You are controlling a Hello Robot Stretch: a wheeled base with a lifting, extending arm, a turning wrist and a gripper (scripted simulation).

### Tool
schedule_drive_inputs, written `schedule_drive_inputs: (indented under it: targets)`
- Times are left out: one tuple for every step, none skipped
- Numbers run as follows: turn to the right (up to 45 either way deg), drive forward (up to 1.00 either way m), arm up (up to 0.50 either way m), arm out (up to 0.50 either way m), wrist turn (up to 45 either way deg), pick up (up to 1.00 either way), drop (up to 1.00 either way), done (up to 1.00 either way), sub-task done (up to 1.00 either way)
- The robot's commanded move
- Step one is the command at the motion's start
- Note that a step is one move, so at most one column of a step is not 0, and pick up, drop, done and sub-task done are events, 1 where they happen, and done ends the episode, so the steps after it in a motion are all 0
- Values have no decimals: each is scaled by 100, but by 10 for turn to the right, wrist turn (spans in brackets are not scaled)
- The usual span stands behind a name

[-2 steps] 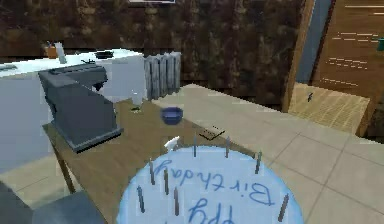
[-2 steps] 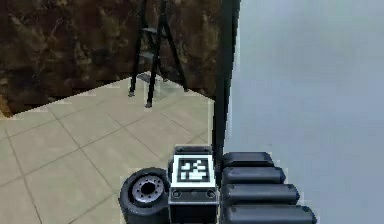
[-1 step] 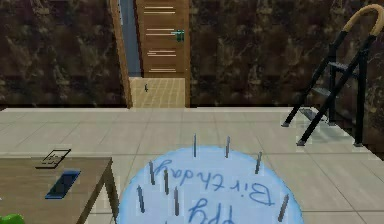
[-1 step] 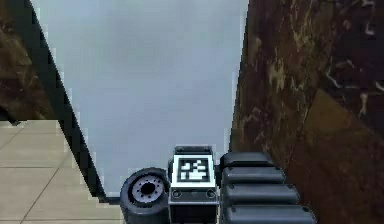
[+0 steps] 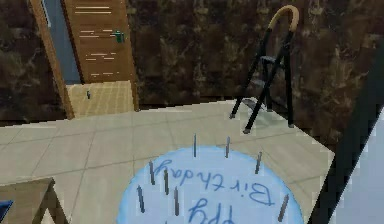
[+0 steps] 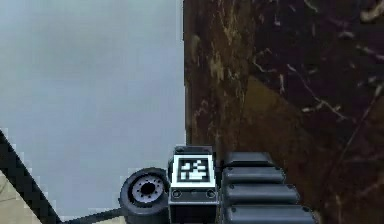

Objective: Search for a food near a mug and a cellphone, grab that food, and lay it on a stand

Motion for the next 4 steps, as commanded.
schedule_drive_inputs:
  targets:
    - [0, 35, 0, 0, 0, 0, 0, 0, 0]
    - [0, 85, 0, 0, 0, 0, 0, 0, 0]
    - [-450, 0, 0, 0, 0, 0, 0, 0, 0]
    - [-30, 0, 0, 0, 0, 0, 0, 0, 0]
